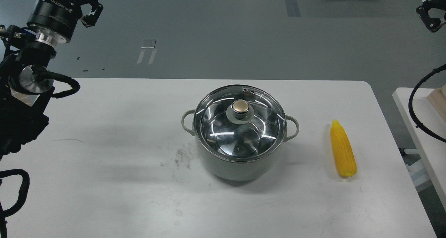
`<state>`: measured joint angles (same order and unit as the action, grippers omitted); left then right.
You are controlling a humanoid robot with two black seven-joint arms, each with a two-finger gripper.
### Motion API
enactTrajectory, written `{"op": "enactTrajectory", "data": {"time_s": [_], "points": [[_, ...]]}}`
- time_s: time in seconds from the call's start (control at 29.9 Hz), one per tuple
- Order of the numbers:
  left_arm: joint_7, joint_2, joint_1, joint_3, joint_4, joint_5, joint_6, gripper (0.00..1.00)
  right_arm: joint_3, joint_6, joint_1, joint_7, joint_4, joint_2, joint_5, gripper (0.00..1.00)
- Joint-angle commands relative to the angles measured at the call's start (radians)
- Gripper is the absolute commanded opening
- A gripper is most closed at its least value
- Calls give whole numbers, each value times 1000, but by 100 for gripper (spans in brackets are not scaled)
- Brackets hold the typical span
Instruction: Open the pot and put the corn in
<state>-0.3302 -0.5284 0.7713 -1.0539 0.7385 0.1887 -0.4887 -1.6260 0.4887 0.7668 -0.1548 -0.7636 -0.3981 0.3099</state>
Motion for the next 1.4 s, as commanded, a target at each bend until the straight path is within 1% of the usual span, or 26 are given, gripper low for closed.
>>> {"op": "enactTrajectory", "data": {"time_s": [0.0, 0.17, 0.27, 0.33, 0.37, 0.53, 0.77, 0.87, 0.94, 1.04, 1.17, 1.2, 1.24, 1.27, 1.34, 1.37], "points": [[2, -2, -1, 0, -27, 0, 0, 98, 0, 0, -3, 0, 3, -1, 0, 100], [7, -5, 0, 2, -33, 2, 0, 98, 2, 0, -6, 0, 15, 16, 6, 100], [33, -5, 0, 2, -34, 2, 0, 98, 3, 0, -3, 0, 17, 24, 18, 100], [65, -7, 2, -1, -36, -2, 0, 98, 21, 0, -1, 1, 7, 39, 25, 100], [68, -8, 2, -3, -37, -2, 0, 98, 26, 0, 0, 1, 7, 42, 25, 100], [68, -39, 3, -18, -91, -5, 0, 98, 38, 0, 40, 1, 23, 80, 31, 100], [66, -41, 31, -17, -139, -14, 0, 98, 81, 0, 80, 4, 55, 134, 127, 100], [66, -39, 36, -20, -154, -17, 0, 98, 80, 0, 91, 12, 63, 160, 132, 100], [63, -30, 33, -18, -136, -15, 0, 98, 77, 0, 92, 12, 63, 166, 130, 100], [56, -24, 25, 0, -76, 0, 0, 98, 71, 0, 91, 11, 64, 166, 127, 100], [48, -22, 22, 43, 17, 114, 0, 97, 71, 0, 83, 9, 59, 162, 124, 100], [43, -22, 22, 43, 36, 148, 0, 97, 71, 0, 83, 9, 59, 160, 124, 100], [22, -22, 20, 46, 68, 208, 0, 97, 71, 0, 81, 9, 61, 154, 123, 100], [-19, -27, 20, 48, 112, 292, 0, 97, 71, 0, 78, 9, 63, 147, 123, 100], [-64, -35, 20, 48, 156, 385, 0, 97, 71, 0, 72, 9, 63, 134, 123, 100], [-111, -38, 20, 48, 195, 485, 0, 96, 71, 0, 68, 9, 63, 125, 123, 100]]}}
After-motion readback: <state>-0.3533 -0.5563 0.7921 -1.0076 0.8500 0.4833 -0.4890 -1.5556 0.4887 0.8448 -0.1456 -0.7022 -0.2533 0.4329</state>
